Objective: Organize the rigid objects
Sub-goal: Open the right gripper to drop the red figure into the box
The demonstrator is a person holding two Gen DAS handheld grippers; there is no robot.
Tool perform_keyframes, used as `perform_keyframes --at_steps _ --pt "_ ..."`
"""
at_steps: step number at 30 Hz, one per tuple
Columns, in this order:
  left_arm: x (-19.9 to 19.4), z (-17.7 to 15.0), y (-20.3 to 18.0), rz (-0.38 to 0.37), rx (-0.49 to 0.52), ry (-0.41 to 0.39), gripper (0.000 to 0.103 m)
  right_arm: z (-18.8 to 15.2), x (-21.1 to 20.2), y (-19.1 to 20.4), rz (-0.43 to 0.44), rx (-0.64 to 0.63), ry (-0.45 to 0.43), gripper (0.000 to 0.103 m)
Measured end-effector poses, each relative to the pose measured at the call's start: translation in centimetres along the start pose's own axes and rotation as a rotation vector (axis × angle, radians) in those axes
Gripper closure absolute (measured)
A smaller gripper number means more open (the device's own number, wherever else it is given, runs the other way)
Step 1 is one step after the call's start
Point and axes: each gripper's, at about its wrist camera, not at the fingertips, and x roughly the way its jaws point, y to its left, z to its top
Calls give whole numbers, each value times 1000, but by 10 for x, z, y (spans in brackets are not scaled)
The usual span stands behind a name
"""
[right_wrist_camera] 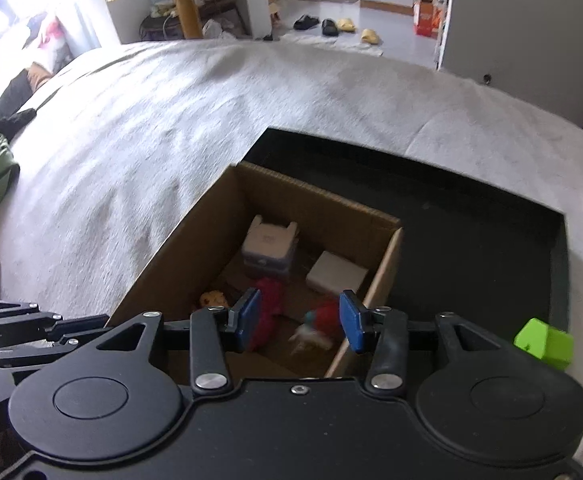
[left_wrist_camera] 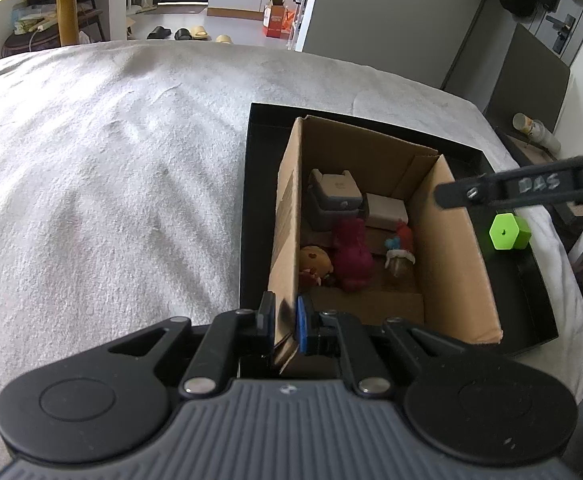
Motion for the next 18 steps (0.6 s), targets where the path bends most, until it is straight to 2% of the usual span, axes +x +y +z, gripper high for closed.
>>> perform_keyframes --at_steps 7,18 --pt "0 0 0 -4 -1 -1 93 -10 -27 -23 -24 68 -44 58" --pt "-2 0 0 -5 -12 1 93 -51 -49 -53 -70 143 -38 50"
